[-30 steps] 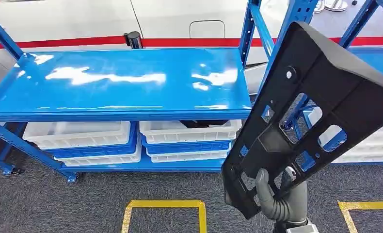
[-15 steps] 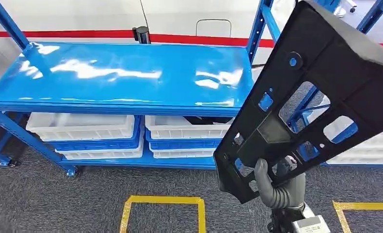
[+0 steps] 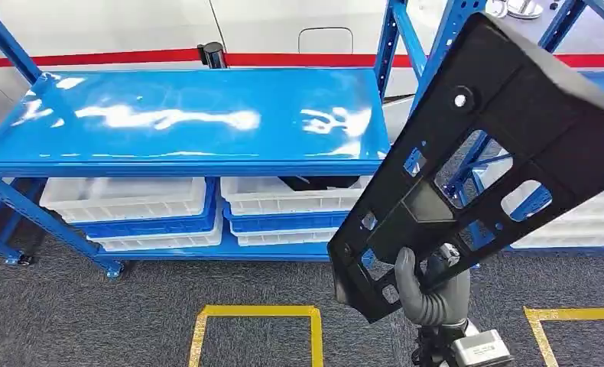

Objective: Take the parts from the cabinet and place them on the table.

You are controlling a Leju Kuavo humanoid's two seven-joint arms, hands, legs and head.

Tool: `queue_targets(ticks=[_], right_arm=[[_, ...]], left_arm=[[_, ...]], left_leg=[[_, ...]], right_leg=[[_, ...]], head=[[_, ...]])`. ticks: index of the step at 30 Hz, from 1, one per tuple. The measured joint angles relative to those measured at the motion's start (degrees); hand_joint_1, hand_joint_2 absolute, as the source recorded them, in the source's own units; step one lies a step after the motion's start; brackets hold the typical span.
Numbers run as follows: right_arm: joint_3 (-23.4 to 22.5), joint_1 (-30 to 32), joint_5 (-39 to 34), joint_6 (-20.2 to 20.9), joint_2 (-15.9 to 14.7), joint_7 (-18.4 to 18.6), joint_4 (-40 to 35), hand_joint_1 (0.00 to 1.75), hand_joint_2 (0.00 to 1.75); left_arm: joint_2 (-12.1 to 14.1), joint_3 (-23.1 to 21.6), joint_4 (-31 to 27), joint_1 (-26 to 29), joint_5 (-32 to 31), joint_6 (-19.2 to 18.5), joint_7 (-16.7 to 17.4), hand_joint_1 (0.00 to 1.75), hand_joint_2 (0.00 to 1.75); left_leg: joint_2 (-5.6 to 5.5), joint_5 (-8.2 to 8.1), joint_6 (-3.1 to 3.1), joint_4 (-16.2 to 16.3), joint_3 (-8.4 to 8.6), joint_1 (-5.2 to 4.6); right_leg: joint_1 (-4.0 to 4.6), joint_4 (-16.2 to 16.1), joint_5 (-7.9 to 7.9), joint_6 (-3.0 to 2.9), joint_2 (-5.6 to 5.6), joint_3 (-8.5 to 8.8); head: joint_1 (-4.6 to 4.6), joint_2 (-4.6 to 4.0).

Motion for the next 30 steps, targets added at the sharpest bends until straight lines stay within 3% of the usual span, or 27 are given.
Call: queue_targets(ticks=[1, 2, 3, 4, 6, 7, 8, 11, 12, 13, 14, 16, 17, 18, 19, 21, 22, 23, 24, 26, 27, 28, 29, 30], right_arm=[[0.0, 0.03, -0.2, -0.06, 0.39, -0.37, 0.17, 1.75, 1.75], [0.0, 0.07, -0.2, -0.2, 0.63, -0.61, 0.35, 1.75, 1.75], [0.0, 0.12, -0.2, -0.31, 0.81, -0.72, 0.52, 1.75, 1.75], [-0.07, 0.2, -0.24, -0.52, 1.02, -0.83, 0.65, 1.75, 1.75], [-0.31, 0.22, -0.41, -0.55, 1.35, -0.85, 0.76, 1.75, 1.75], [-0.39, 0.12, -0.39, -0.41, 1.51, -0.81, 0.81, 1.75, 1.75], [-0.55, -0.07, -0.15, -0.18, 1.53, -0.72, 0.83, 1.75, 1.75], [-0.79, 0.15, 0.74, -0.2, 1.57, -0.28, 0.87, 1.75, 1.75], [-0.81, 0.54, 0.94, -0.2, 1.55, -0.22, 0.87, 1.75, 1.75], [-0.85, 0.86, 1.1, -0.15, 1.55, -0.17, 0.87, 1.75, 1.75], [-0.83, 0.96, 1.47, 0.07, 1.55, -0.09, 0.87, 1.75, 1.75], [-0.68, 0.96, 2.14, 0.31, 1.57, -0.02, 1.05, 1.75, 1.75], [-0.63, 0.97, 2.28, 0.37, 1.57, -0.02, 1.18, 1.75, 1.75], [-0.61, 0.97, 2.38, 0.35, 1.57, 0.07, 1.38, 1.75, 1.75], [-0.59, 0.98, 2.49, 0.35, 1.57, 0.24, 1.48, 1.75, 1.75], [-0.61, 0.97, 2.65, 0.31, 1.57, 0.79, 1.51, 1.75, 1.75], [-0.59, 0.94, 2.76, 0.31, 1.55, 1.05, 1.51, 1.75, 1.75], [-0.59, 0.84, 2.78, 0.33, 1.55, 1.27, 1.51, 1.75, 1.75], [-0.57, 1.04, 2.82, 0.37, 1.57, 1.42, 1.51, 1.75, 1.75], [-0.59, 0.72, 3.06, 0.7, 1.53, 1.69, 1.64, 1.75, 1.75], [-0.59, 0.55, 3.15, 0.77, 1.53, 1.86, 1.66, 1.75, 1.75], [-0.57, 0.28, 3.17, 0.81, 1.55, 1.9, 1.7, 1.75, 1.75], [-0.57, -0.02, 3.24, 0.88, 1.57, 1.92, 1.75, 1.75, 1.75], [-0.59, -0.19, 3.24, 0.98, 1.59, 2.01, 1.79, 1.75, 1.75]], left_arm=[[0.15, -0.02, 0.0, 0.16, -0.52, -0.26, 0.37, 0.0, 1.75], [0.28, -0.02, 0.0, 0.36, -0.57, -0.35, 0.72, 0.0, 1.75], [0.37, -0.02, 0.0, 0.48, -0.54, -0.39, 0.94, 0.0, 1.75], [0.55, 0.0, 0.0, 0.6, -0.48, -0.5, 1.0, 0.0, 1.75], [0.68, 0.04, 0.0, 0.52, -0.43, -0.9, 0.92, 0.0, 1.75], [0.63, 0.04, 0.0, 0.47, -0.41, -0.92, 0.72, 0.0, 1.75], [0.46, 0.04, 0.0, 0.39, -0.39, -1.05, 0.46, 0.0, 1.75], [0.06, 0.07, 0.0, 0.37, -0.28, -1.51, -1.19, 0.0, 1.75], [-0.33, 0.07, 0.02, 0.37, -0.28, -1.75, -1.82, 0.0, 1.75], [-0.53, 0.09, 0.0, 0.26, -0.39, -1.77, -1.97, 0.0, 1.75], [-0.66, 0.09, 0.0, 0.22, -0.39, -1.77, -1.93, 0.0, 1.75], [-1.05, 0.11, 0.0, 0.21, -0.39, -1.9, -1.77, 0.0, 1.75], [-1.2, 0.13, 0.0, 0.2, -0.37, -1.94, -1.77, 0.0, 1.75], [-1.42, 0.13, 0.02, 0.22, -0.37, -2.1, -1.92, 0.0, 1.75], [-1.64, 0.13, 0.02, 0.22, -0.39, -2.21, -2.27, 0.0, 1.75], [-2.12, 0.13, 0.02, 0.2, -0.52, -2.34, -2.6, 0.0, 1.75], [-2.36, 0.13, 0.02, 0.15, -0.69, -2.36, -2.6, 0.0, 1.75], [-2.56, 0.13, 0.02, 0.11, -1.03, -2.36, -2.58, 0.0, 1.75], [-2.78, 0.13, 0.04, 0.1, -1.09, -2.36, -2.36, 0.0, 1.75], [-2.91, 0.13, 0.07, -0.02, -0.77, -2.21, -1.97, 0.0, 1.75], [-3.02, 0.28, 0.07, 0.01, -0.19, -2.21, -2.04, 0.0, 1.75], [-2.99, 0.57, 0.07, -0.04, 0.24, -2.21, -2.14, 0.0, 1.75], [-2.99, 0.63, 0.07, -0.08, 0.35, -2.21, -2.19, 0.0, 1.75], [-3.08, 0.63, 0.07, -0.11, 0.59, -2.21, -2.21, 0.0, 1.75]], left_leg=[[0.0, -2.1, -0.22, 4.7, -1.85, 0.08], [-0.01, -3.04, -0.37, 7.58, -2.77, 0.18], [-0.01, -2.59, -0.45, 7.69, -2.4, 0.33], [0.0, -1.0, -0.44, 5.08, -0.64, 0.47], [-0.03, 3.3, -0.44, -4.92, 5.35, 0.85], [-0.33, 3.5, -0.58, -8.84, 7.41, 1.04], [-0.58, 3.51, -0.25, -9.53, 7.57, 0.54], [-0.51, 4.14, 0.87, -9.13, 6.56, -0.14], [-0.38, 4.81, 1.8, -9.54, 6.17, 0.01], [-0.24, 5.17, 2.3, -9.6, 5.7, 0.02], [-0.19, 5.5, 2.8, -9.6, 5.16, -0.01], [-0.02, 6.29, 3.37, -9.55, 3.95, -0.24], [0.12, 6.71, 3.47, -9.54, 3.32, -0.42], [0.18, 7.12, 3.53, -9.52, 2.8, -0.57], [0.19, 7.51, 3.53, -9.52, 2.28, -0.68], [0.16, 8.33, 3.39, -9.51, 1.42, -0.74], [0.1, 8.76, 3.2, -9.51, 1.1, -0.75], [0.08, 9.12, 2.87, -9.41, 0.78, -1.11], [0.13, 9.63, 2.54, -9.56, 0.82, -1.03], [0.19, 10.38, 1.88, -9.69, 0.81, -0.86], [0.17, 10.75, 1.44, -9.86, 0.72, -0.94], [0.1, 10.04, 1.18, -9.28, 0.24, -0.64], [-0.05, 7.35, 0.91, -7.65, -0.37, -0.6], [-0.06, 3.48, 0.55, -3.88, -1.34, -0.4]], right_leg=[[0.08, 0.03, 0.14, -0.14, 0.0, -0.26], [0.09, 0.06, 0.31, -0.19, 0.0, -0.45], [0.09, 0.09, 0.41, -0.11, 0.04, -0.58], [0.08, 0.14, 0.5, 0.03, 0.1, -0.64], [-0.07, 0.34, 0.57, 0.2, 0.12, -0.65], [-0.02, 0.52, 0.62, 0.33, 0.07, -0.74], [0.72, 1.02, 0.65, 0.71, 0.1, -1.23], [0.0, 0.56, 1.56, 2.07, 0.1, -1.76], [0.2, 0.76, 1.52, 2.45, 0.13, -2.14], [-0.02, 1.85, 0.28, 2.31, 0.14, -3.24], [0.01, 4.45, -1.98, 1.73, 0.11, -4.34], [0.13, 13.8, -6.86, 0.92, 0.12, -7.91], [0.16, 17.66, -8.32, 0.97, 0.12, -9.08], [0.18, 18.99, -8.63, 1.29, 0.12, -9.04], [0.25, 17.6, -8.12, 1.57, 0.12, -7.67], [0.55, 8.4, -5.33, 2.2, 0.11, -1.54], [0.77, 2.82, -4.38, 2.11, 0.07, 2.27], [1.18, -1.28, -4.69, 1.58, 0.05, 5.18], [1.27, -0.47, -3.74, 1.55, 0.08, 4.57], [1.45, -0.53, -3.62, 1.26, 0.14, 3.55], [1.22, -0.91, -3.06, 0.64, 0.13, 3.28], [0.26, -1.09, -2.47, 0.16, 0.06, 3.06], [0.45, -1.08, -2.07, -0.3, 0.03, 2.6], [0.46, -1.08, -1.59, -0.78, -0.04, 2.15]], head=[[-0.02, 0.0], [-0.04, 0.0], [-0.02, 0.0], [-0.07, 0.0], [-0.04, 0.0], [-0.04, 0.0], [-0.05, 0.0], [0.0, 0.0], [0.07, 0.0], [-0.02, 0.0], [0.4, 0.0], [0.55, 0.0], [0.57, 0.0], [0.5, 0.0], [0.57, 0.0], [0.55, 0.0], [0.57, 0.0], [0.55, 0.0], [0.26, 0.0], [0.35, 0.0], [0.33, 0.0], [0.37, 0.0], [0.26, 0.0], [0.0, 0.0]])
